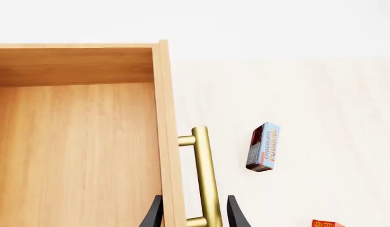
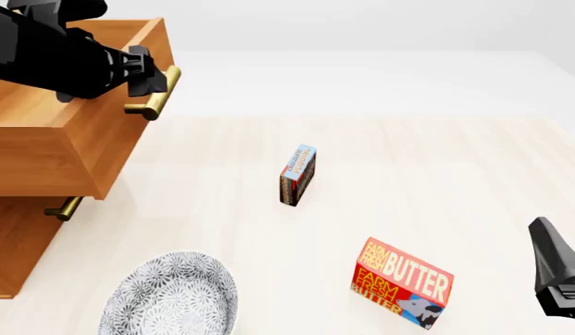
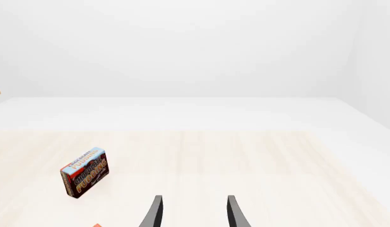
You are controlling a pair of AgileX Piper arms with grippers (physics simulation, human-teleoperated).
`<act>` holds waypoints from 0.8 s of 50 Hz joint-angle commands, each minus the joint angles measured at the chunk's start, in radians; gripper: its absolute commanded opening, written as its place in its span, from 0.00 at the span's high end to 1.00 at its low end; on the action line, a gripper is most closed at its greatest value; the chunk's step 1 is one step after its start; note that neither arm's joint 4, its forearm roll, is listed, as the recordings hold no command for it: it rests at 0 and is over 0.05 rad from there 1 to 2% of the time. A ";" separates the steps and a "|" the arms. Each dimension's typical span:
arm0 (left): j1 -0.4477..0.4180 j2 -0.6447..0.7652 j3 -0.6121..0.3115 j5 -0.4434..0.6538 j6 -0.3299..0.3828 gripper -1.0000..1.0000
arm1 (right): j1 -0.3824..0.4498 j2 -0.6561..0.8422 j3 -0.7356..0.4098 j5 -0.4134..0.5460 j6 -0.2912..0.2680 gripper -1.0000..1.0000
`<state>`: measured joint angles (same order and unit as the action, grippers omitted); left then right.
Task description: Put the chocolate pudding in the top drawer of the cabinet and close it.
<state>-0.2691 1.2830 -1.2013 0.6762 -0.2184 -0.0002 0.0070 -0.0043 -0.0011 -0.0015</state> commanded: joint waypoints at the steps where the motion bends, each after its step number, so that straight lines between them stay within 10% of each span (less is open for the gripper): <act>1: -0.017 0.067 0.008 -0.017 0.016 0.00 | 0.000 0.000 0.000 0.000 0.000 0.00; 40: -0.094 0.108 -0.010 -0.048 -0.007 0.00 | 0.000 0.000 0.000 0.000 0.000 0.00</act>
<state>-0.3149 1.3201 -1.2279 0.6549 -0.2387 -0.0002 0.0070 -0.0043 -0.0011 -0.0015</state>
